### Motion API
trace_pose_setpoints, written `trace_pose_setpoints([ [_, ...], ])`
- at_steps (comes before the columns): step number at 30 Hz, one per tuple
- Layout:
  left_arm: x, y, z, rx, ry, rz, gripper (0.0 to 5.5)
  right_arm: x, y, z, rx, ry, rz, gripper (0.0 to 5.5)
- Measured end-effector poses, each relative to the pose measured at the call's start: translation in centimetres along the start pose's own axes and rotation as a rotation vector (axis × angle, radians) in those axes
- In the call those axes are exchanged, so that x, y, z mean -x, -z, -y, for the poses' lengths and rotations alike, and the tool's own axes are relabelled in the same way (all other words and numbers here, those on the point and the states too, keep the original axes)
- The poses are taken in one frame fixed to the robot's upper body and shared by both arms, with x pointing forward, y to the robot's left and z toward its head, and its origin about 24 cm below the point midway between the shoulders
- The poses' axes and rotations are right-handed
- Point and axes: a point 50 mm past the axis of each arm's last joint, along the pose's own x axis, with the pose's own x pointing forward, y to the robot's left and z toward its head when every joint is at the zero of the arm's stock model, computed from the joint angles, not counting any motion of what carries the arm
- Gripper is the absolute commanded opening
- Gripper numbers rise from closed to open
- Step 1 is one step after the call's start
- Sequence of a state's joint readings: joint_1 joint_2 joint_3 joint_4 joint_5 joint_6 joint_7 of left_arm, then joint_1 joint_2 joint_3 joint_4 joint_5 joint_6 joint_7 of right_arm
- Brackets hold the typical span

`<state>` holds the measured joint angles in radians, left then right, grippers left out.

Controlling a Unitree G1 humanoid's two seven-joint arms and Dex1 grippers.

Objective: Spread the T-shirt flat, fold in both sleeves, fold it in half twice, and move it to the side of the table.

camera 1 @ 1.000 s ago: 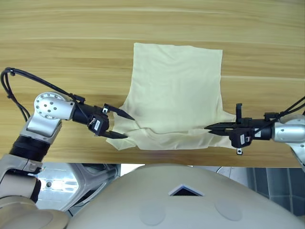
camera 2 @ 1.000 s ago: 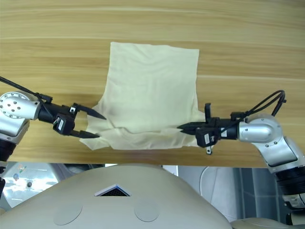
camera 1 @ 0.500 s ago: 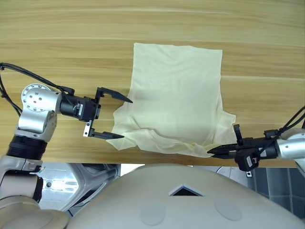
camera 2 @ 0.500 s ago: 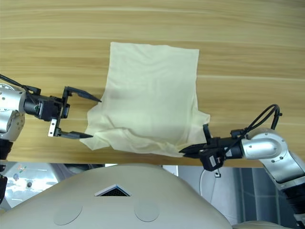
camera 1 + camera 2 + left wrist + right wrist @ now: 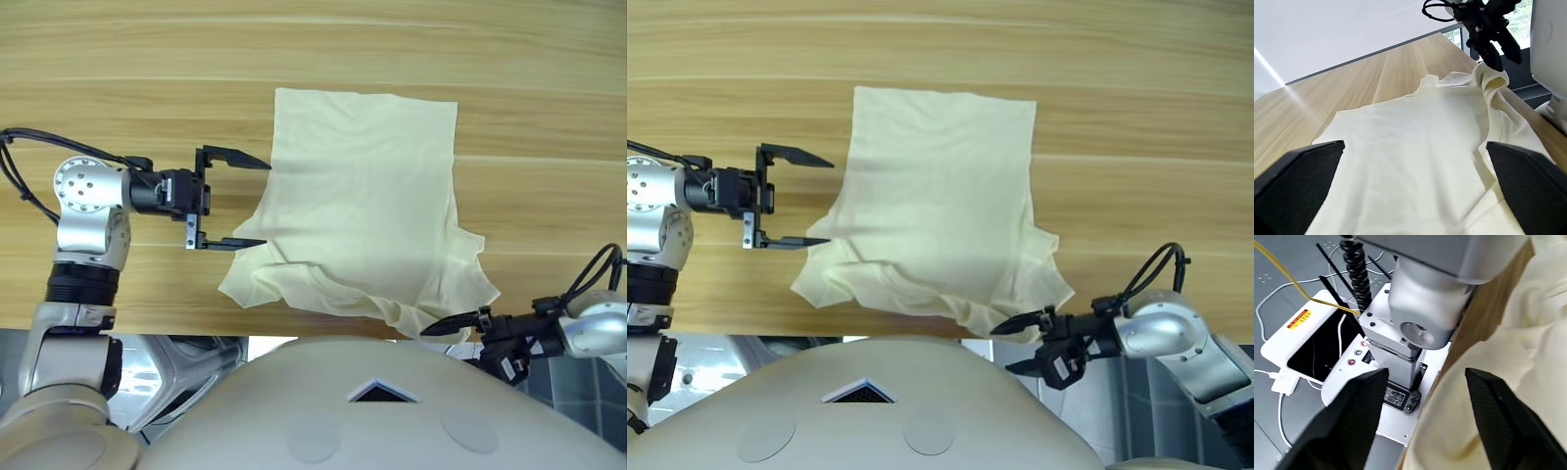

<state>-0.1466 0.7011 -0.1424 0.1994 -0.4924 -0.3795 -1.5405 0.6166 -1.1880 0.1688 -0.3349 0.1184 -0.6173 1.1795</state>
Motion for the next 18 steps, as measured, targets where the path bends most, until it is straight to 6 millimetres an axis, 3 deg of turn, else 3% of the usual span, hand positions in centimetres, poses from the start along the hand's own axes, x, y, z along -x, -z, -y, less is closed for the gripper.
trace_pose_setpoints([
  [2,-0.1,0.2,0.0,-0.006,0.001,-0.009,5.40,0.4,-0.1,0.3,-0.003,0.036,0.012,3.75],
  [7,0.3,-0.6,-0.4,-0.041,-0.040,0.046,4.59,4.9,-3.0,3.9,0.105,0.351,0.160,2.92],
  [11,-0.2,-1.3,-1.5,-0.116,-0.067,0.060,3.86,7.2,-3.9,6.7,0.180,0.541,0.166,2.10],
  [14,-0.4,-1.3,-3.2,-0.250,-0.115,-0.047,3.32,7.1,-3.1,9.6,0.214,0.704,0.090,1.51],
  [18,-1.0,0.0,-3.8,-0.380,-0.121,-0.205,2.76,4.3,-0.7,12.0,0.210,0.762,-0.050,0.86],
])
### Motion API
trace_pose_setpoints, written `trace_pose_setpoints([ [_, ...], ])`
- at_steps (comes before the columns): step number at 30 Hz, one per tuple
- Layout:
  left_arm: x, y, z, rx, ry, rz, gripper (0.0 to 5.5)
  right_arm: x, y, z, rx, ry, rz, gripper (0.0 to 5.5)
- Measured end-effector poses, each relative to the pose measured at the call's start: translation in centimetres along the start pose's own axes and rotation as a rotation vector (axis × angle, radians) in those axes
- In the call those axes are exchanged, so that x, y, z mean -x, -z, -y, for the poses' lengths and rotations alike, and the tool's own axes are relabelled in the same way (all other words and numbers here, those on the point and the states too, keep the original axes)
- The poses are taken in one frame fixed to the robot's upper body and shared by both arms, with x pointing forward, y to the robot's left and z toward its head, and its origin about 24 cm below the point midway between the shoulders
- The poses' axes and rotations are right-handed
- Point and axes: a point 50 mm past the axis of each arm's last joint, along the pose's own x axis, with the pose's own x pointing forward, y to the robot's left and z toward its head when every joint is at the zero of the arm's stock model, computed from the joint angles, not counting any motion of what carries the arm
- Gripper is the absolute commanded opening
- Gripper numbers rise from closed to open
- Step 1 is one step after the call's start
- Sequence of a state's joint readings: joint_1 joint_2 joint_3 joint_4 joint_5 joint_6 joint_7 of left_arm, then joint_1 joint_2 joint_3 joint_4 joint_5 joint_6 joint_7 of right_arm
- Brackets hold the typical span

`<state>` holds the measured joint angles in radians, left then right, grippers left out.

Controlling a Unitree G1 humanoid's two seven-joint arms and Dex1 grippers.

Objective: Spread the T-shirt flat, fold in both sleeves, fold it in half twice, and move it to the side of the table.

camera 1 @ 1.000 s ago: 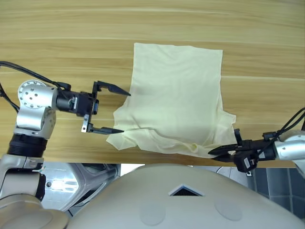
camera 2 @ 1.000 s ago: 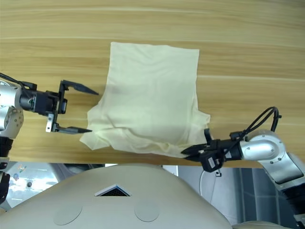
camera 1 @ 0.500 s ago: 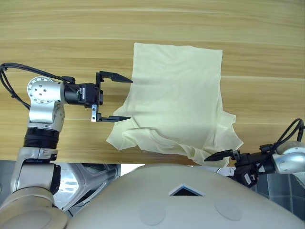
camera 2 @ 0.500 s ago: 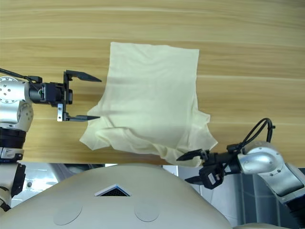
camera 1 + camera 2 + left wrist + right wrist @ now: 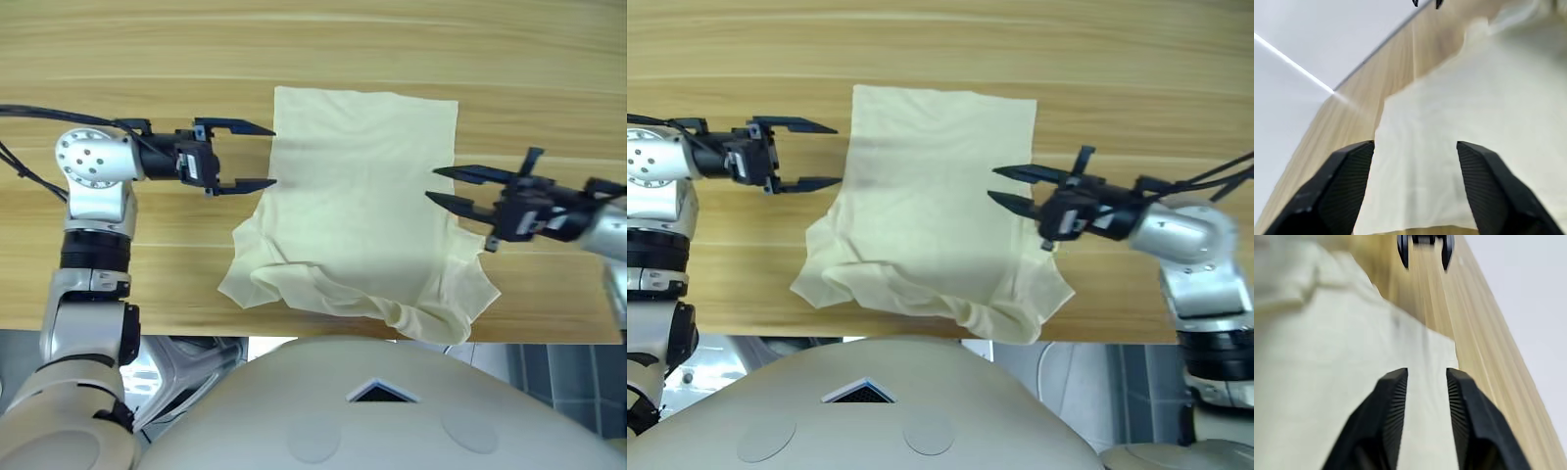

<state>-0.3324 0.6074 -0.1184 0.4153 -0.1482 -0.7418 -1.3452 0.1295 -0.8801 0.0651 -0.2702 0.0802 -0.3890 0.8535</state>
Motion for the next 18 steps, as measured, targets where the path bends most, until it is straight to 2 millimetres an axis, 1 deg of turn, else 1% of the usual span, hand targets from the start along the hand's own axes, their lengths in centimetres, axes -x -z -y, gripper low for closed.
trace_pose_setpoints([
  [2,-0.8,0.3,0.2,-0.065,0.040,-0.050,2.35,-1.8,1.0,-0.8,0.020,-0.017,-0.041,0.43],
  [4,-1.6,0.8,0.7,-0.105,0.093,-0.088,2.00,-3.1,1.6,-1.2,0.053,-0.039,-0.077,0.04],
  [5,-1.9,1.0,1.0,-0.111,0.110,-0.095,1.78,-3.6,1.7,-1.4,0.058,-0.044,-0.081,0.00],
  [8,-2.9,1.5,2.1,-0.124,0.178,-0.112,1.37,-4.4,2.0,-2.1,0.072,-0.088,-0.095,0.00],
  [12,-3.8,1.9,3.0,-0.132,0.233,-0.114,0.69,-4.8,2.2,-2.6,0.075,-0.130,-0.094,0.00],
  [16,-4.3,2.1,3.5,-0.126,0.257,-0.109,0.05,-4.3,2.2,-3.0,0.082,-0.194,-0.092,0.00],
  [18,-4.4,2.1,3.6,-0.129,0.258,-0.103,0.02,-3.7,2.4,-3.5,0.081,-0.249,-0.112,0.00],
])
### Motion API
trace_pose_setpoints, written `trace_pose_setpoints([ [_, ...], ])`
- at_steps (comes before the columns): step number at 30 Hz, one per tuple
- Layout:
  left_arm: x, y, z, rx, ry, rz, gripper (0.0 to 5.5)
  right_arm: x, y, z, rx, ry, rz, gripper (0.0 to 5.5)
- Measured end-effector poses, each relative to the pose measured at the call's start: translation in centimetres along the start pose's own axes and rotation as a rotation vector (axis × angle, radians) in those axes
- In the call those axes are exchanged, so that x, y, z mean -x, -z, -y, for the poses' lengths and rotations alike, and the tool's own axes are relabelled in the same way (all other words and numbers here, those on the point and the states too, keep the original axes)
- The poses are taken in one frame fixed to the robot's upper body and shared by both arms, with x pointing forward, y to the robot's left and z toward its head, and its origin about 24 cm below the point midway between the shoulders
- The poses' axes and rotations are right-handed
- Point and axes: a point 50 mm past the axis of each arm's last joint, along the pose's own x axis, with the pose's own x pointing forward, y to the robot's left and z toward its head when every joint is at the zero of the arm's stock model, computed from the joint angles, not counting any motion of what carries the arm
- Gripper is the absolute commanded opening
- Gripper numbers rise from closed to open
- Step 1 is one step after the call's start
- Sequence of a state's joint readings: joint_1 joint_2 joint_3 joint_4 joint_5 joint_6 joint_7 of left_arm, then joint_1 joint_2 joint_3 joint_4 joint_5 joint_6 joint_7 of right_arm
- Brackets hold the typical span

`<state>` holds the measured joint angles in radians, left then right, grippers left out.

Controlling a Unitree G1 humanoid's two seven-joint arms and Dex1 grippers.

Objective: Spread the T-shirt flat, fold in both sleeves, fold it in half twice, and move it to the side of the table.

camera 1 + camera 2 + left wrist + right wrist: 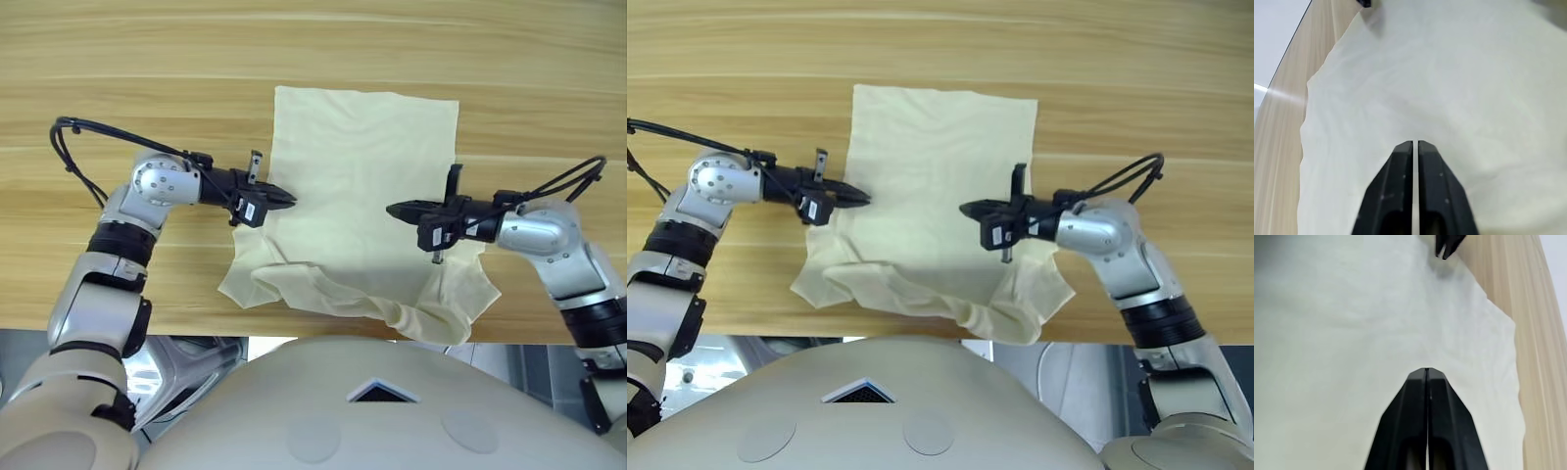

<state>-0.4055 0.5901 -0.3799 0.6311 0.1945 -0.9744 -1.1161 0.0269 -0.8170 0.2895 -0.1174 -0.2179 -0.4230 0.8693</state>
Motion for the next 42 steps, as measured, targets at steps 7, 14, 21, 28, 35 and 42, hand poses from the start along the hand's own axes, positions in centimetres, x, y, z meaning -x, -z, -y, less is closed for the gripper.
trace_pose_setpoints([
  [7,-0.7,0.5,0.4,0.000,0.061,-0.028,0.02,-1.7,1.9,-0.5,0.097,-0.075,-0.113,0.00],
  [14,-0.5,2.5,-0.5,-0.013,0.038,-0.144,0.02,-4.6,4.3,2.3,0.165,0.050,-0.221,0.00],
  [21,0.5,4.8,-2.5,-0.079,-0.036,-0.352,0.02,-5.2,3.7,2.0,0.147,0.061,-0.176,0.00],
  [28,0.8,5.1,-2.6,-0.106,-0.069,-0.373,0.02,-3.3,2.7,1.4,0.100,0.063,-0.127,0.00],
  [35,0.8,4.9,-2.4,-0.114,-0.064,-0.348,0.02,-0.3,-1.3,5.8,0.192,0.273,-0.028,0.00],
  [42,0.6,4.9,-2.3,-0.109,-0.069,-0.336,0.02,-4.6,-4.4,5.7,0.220,0.198,0.110,0.00],
])
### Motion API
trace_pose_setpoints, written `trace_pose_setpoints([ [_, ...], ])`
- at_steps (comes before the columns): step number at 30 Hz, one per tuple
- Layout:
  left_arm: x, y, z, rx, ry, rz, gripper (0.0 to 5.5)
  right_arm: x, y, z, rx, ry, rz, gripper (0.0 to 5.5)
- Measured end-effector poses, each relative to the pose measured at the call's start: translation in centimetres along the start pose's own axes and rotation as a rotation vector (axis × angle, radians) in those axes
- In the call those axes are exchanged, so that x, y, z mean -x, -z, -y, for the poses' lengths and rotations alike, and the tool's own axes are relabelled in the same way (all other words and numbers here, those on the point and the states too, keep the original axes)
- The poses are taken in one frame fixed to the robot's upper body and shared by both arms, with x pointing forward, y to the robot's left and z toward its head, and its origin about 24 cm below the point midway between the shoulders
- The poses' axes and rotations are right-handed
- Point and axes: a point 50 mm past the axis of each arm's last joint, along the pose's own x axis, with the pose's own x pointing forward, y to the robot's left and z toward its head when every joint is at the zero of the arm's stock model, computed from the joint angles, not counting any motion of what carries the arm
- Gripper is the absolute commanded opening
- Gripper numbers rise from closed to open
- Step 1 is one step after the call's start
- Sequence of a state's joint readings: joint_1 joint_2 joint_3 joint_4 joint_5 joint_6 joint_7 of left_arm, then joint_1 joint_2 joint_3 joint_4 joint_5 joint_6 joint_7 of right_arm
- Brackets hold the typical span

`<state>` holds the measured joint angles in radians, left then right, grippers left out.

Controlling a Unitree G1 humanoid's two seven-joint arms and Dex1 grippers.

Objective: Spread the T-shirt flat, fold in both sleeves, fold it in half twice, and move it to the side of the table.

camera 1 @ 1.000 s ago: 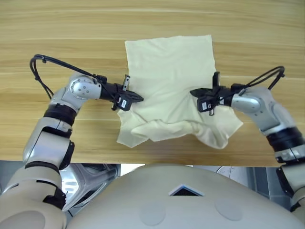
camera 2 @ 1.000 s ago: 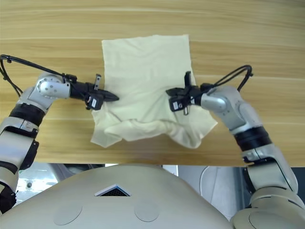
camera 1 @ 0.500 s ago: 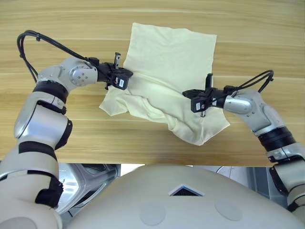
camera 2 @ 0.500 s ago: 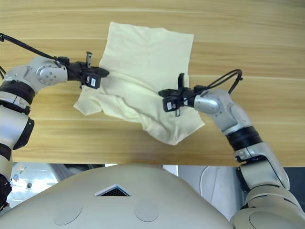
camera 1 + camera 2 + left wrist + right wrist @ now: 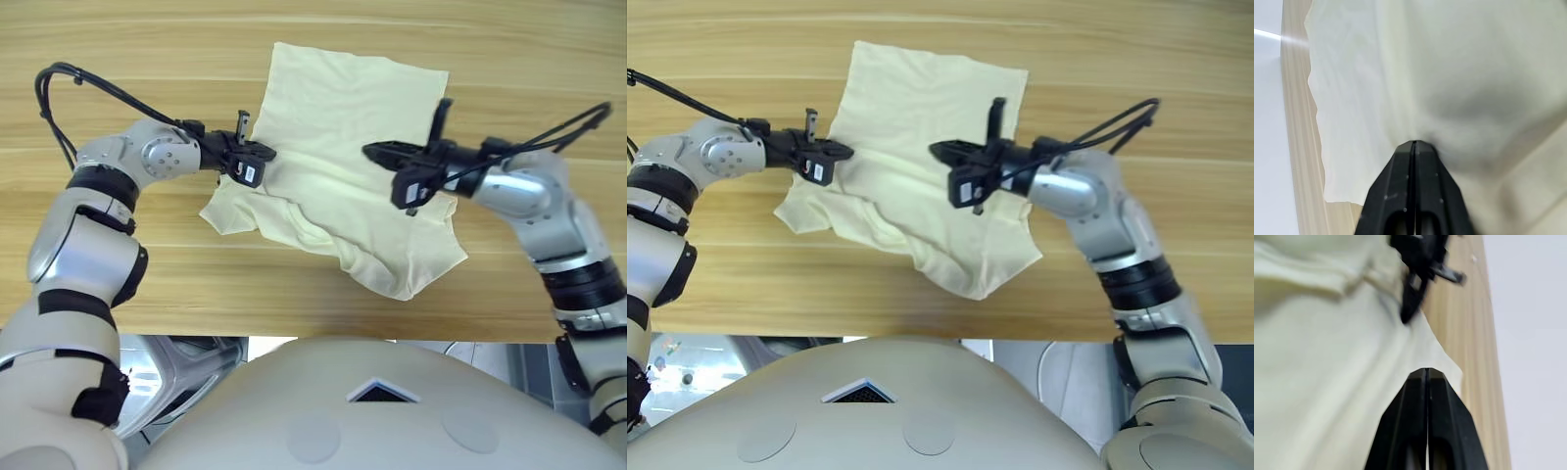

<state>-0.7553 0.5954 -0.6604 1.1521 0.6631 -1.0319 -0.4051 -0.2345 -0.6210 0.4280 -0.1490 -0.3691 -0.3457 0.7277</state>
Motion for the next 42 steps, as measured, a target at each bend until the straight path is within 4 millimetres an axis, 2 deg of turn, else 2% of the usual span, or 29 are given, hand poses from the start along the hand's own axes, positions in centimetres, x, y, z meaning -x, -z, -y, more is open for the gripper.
trace_pose_setpoints([
  [3,-0.1,-0.1,0.0,0.001,-0.002,0.006,0.02,-3.0,-1.5,-1.3,-0.009,-0.067,0.083,0.00],
  [6,-0.2,-0.2,0.1,0.001,-0.003,0.015,0.02,-5.3,-2.1,-1.9,-0.047,-0.109,0.129,0.00],
  [9,-0.3,-0.3,0.0,0.004,-0.007,0.021,0.02,-6.9,-2.7,-2.2,-0.064,-0.134,0.161,0.00],
  [12,-0.5,-0.4,0.0,0.005,-0.009,0.027,0.02,-7.6,-3.1,-2.8,-0.067,-0.157,0.175,0.00],
  [21,-0.7,-0.6,0.0,0.005,-0.012,0.036,0.02,-8.8,-2.0,-5.2,-0.083,-0.219,0.110,0.00],
  [26,-0.8,-0.7,0.0,0.004,-0.012,0.039,0.02,-8.9,-2.0,-5.5,-0.076,-0.220,0.115,0.00],
  [30,-0.8,-0.8,0.0,0.001,-0.010,0.043,0.02,-8.5,-3.9,-6.6,-0.051,-0.296,0.198,0.00],
  [33,-0.8,-0.8,0.0,-0.001,-0.009,0.045,0.02,-7.4,-5.4,-7.4,-0.061,-0.357,0.268,0.00],
  [38,-0.9,-0.8,0.0,-0.002,-0.009,0.047,0.02,-6.4,-7.0,-6.5,-0.034,-0.346,0.337,0.00],
  [42,-0.9,-0.8,0.1,-0.002,-0.008,0.047,0.02,-5.7,-8.4,-6.8,-0.045,-0.374,0.402,0.00],
])
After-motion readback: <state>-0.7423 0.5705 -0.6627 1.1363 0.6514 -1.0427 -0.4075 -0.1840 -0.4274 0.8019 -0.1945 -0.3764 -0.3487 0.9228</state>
